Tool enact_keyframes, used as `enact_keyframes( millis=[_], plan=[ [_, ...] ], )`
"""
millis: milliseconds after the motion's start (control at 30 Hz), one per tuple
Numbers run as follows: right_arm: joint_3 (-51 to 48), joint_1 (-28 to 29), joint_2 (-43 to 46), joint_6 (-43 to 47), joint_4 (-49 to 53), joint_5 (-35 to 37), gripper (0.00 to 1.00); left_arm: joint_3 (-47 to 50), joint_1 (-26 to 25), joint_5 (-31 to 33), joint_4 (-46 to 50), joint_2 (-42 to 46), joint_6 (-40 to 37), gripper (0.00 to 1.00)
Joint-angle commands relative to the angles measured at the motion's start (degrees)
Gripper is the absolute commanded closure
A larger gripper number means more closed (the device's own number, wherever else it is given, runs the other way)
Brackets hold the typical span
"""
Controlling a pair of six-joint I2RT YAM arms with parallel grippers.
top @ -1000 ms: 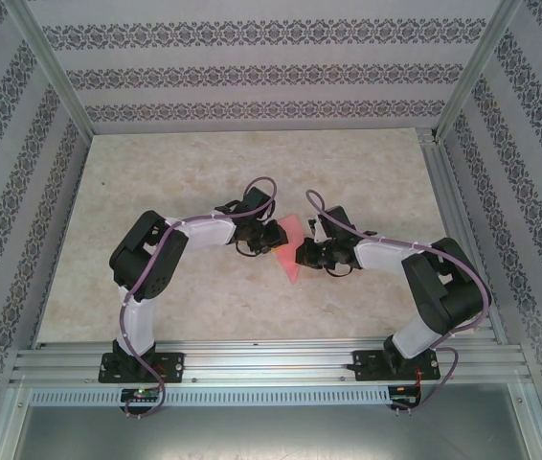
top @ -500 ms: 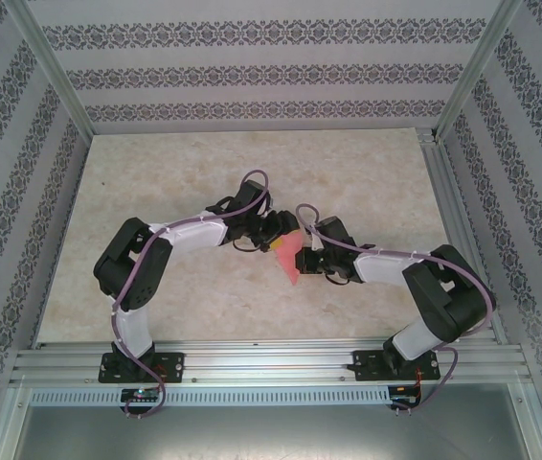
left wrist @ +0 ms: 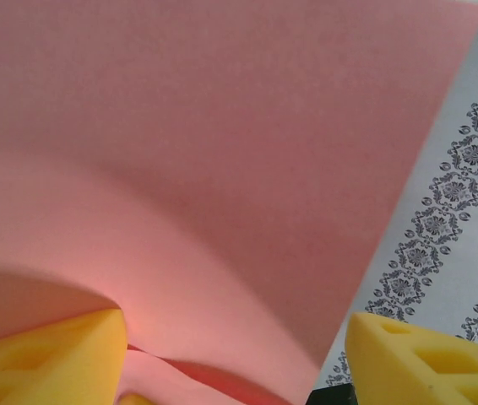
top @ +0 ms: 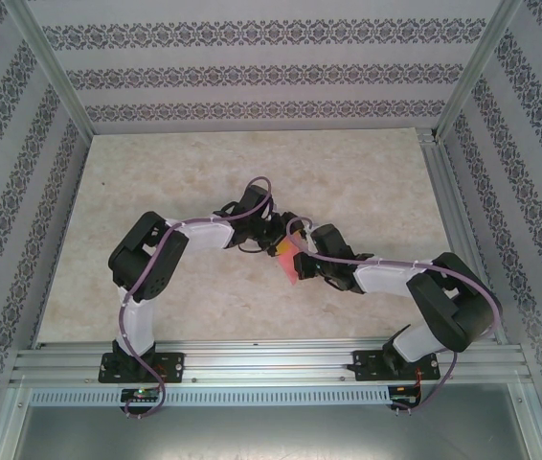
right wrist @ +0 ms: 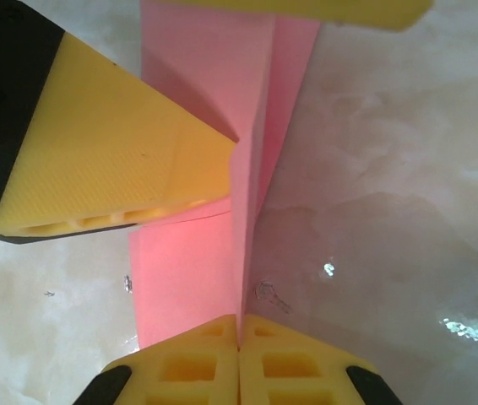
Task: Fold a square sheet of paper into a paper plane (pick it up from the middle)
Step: Fold the wing for the fifth time at the center of the table.
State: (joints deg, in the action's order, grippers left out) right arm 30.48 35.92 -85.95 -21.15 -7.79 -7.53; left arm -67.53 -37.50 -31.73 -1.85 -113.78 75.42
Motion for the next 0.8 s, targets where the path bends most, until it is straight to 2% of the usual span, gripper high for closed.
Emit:
enact_keyframes(
  millis=[0, 67, 167, 333, 500, 667, 767],
  plan=[
    [-0.4, 0.8, 1.3, 2.1, -1.9, 2.7, 0.92, 0.2, 0.7, -0.3, -0.4, 0.0, 0.9, 0.31],
    [0.0, 1.0, 1.1, 2.4, -1.3, 3.0, 0.92, 0.0, 0.7, -0.4, 0.2, -0.5, 0.5, 0.33],
    [1.4, 1.3, 0.4, 2.7, 1.2, 3.7, 0.91, -0.2, 0.7, -0.4, 0.7, -0.4, -0.3, 0.41],
    [3.5, 1.5, -0.7, 2.8, 4.7, 3.9, 0.91, -3.2, 0.7, 1.3, 8.3, 0.1, -5.5, 0.61],
    [3.8, 1.5, -0.4, 2.5, 5.1, 4.2, 0.89, -4.9, 0.9, 2.0, 12.9, 0.3, -8.5, 0.69],
    [4.1, 1.5, -0.3, 2.3, 6.1, 4.0, 0.87, -4.7, 1.1, 2.2, 13.4, 0.6, -9.1, 0.76],
    [4.1, 1.5, -0.1, 2.2, 6.0, 3.8, 0.89, -4.8, 1.4, 2.2, 13.5, 0.7, -9.4, 0.76]
  ],
)
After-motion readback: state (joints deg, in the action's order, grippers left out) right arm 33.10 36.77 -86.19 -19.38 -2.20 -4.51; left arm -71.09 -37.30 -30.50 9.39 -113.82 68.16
